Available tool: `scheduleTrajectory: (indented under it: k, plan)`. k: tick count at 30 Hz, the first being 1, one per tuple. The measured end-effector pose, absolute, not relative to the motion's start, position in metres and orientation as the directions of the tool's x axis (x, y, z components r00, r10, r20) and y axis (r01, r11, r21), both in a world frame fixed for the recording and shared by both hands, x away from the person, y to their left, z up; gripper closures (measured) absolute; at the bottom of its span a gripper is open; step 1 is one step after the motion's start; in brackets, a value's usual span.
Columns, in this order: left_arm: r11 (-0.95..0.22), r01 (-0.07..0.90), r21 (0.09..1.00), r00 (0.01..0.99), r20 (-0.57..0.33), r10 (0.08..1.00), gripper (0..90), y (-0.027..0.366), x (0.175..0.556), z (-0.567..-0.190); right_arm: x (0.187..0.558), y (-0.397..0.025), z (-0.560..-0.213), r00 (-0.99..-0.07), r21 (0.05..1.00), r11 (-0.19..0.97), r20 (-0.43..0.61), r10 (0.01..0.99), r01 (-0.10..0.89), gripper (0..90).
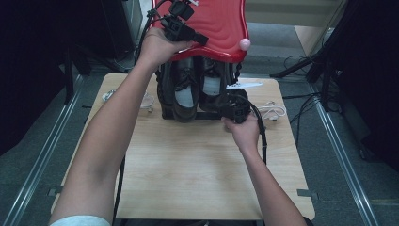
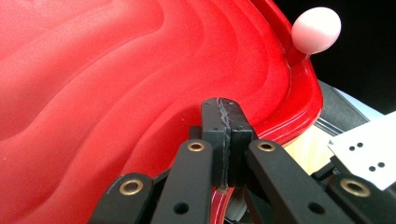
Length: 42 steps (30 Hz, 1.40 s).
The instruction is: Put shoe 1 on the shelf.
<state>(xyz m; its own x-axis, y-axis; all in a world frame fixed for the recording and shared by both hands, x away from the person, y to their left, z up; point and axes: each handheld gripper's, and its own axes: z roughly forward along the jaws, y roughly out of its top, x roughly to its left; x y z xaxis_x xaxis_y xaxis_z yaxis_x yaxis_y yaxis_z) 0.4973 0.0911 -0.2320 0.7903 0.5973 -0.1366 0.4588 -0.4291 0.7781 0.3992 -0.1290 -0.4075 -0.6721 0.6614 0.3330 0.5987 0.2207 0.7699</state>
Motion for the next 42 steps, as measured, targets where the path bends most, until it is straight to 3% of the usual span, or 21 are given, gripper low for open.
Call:
scheduleTrajectory:
  k: [14, 25, 42]
  plan:
    - [-0.426, 0.46, 0.779, 0.789, -0.139, 0.598, 90.0, 0.093, 0.498, -0.232, 0.414, -0.135, -0.403, -0.629, 0.78, 0.17, 0.332, 0.703, 0.602, 90.0]
    - [-0.42, 0.466, 0.779, 0.789, -0.152, 0.595, 90.0, 0.094, 0.5, -0.232, 0.421, -0.149, -0.404, -0.559, 0.768, 0.182, 0.259, 0.788, 0.614, 90.0]
    - [-0.417, 0.467, 0.78, 0.787, -0.152, 0.598, 90.0, 0.094, 0.5, -0.232, 0.367, -0.11, -0.414, -0.715, 0.782, 0.281, 0.278, 0.641, 0.556, 90.0]
